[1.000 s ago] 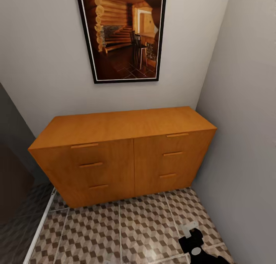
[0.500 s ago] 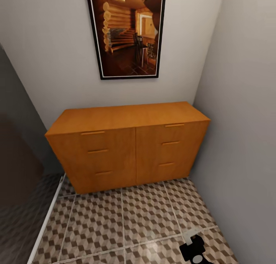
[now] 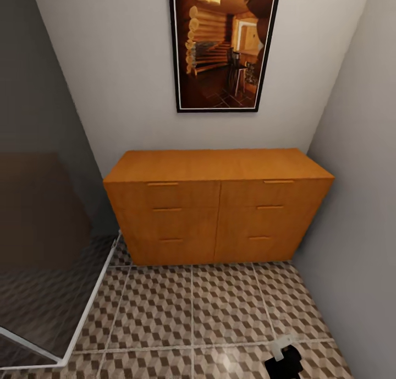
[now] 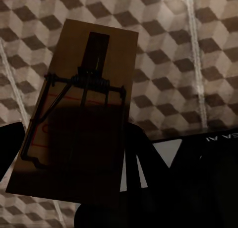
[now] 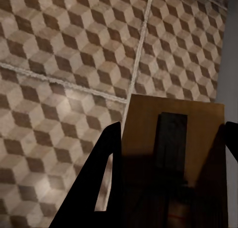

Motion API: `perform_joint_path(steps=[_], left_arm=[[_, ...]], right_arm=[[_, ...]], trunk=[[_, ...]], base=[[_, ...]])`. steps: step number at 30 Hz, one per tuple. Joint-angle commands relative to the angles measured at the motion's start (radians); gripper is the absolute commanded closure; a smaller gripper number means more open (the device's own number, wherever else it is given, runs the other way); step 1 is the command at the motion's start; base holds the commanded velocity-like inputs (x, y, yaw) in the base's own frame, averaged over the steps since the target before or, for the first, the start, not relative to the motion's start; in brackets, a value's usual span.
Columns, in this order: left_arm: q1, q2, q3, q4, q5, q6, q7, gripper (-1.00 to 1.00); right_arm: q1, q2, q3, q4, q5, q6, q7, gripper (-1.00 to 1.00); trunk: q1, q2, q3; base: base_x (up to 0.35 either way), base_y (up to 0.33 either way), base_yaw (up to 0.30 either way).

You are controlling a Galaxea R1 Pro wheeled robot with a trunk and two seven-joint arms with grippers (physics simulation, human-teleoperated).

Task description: Take the four mousetraps from the cabinet in the bathroom and place them on the bathroom floor. Make sure all four end up on the same floor surface, and ensure that at least two of them are either under or directly next to the same bathroom sink.

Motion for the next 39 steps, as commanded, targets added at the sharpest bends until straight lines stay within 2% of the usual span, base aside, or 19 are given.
perform_joint_path(steps=[1, 5, 10, 18, 22, 33, 39], left_arm=[[-0.002, 0.0, -0.008, -0.002, 0.009, -0.006, 0.004, 1.0], [-0.002, 0.0, -0.008, 0.0, 0.01, -0.006, 0.004, 1.0], [-0.002, 0.0, -0.008, -0.001, 0.009, -0.006, 0.004, 1.0], [0.002, 0.0, -0.008, -0.001, 0.01, -0.006, 0.004, 1.0], [0.002, -0.001, -0.008, -0.001, 0.009, -0.006, 0.004, 1.0], [0.003, -0.001, -0.008, -0.004, 0.01, -0.006, 0.006, 1.0], [0.004, -0.001, -0.008, -0.005, 0.01, -0.006, 0.006, 1.0]], right_arm=[[0.0, -0.001, 0.008, 0.004, -0.01, -0.01, -0.005, 1.0], [0.0, -0.001, 0.008, 0.02, -0.011, -0.048, -0.005, 1.0], [0.002, -0.001, 0.009, 0.024, -0.013, -0.06, -0.005, 1.0], [0.03, -0.001, 0.009, 0.025, -0.013, -0.062, -0.005, 1.0], [0.063, -0.001, 0.009, 0.026, -0.012, -0.064, -0.005, 1.0], [0.087, -0.001, 0.008, 0.026, -0.013, -0.106, -0.004, 1.0], [0.089, -0.001, 0.009, 0.026, -0.013, -0.108, -0.004, 1.0]], trunk=[[0.0, -0.001, -0.001], [0.0, -0.001, -0.001], [0.0, -0.001, -0.001], [0.0, -0.001, -0.001], [0.0, -0.001, 0.0], [0.0, -0.001, 0.011], [0.0, -0.001, 0.019]], base=[[0.0, 0.0, 0.294], [0.0, 0.0, 0.294], [0.0, 0.0, 0.294], [0.0, 0.0, 0.294], [0.0, 0.0, 0.293], [-0.011, 0.0, 0.225], [-0.19, 0.0, 0.196]])
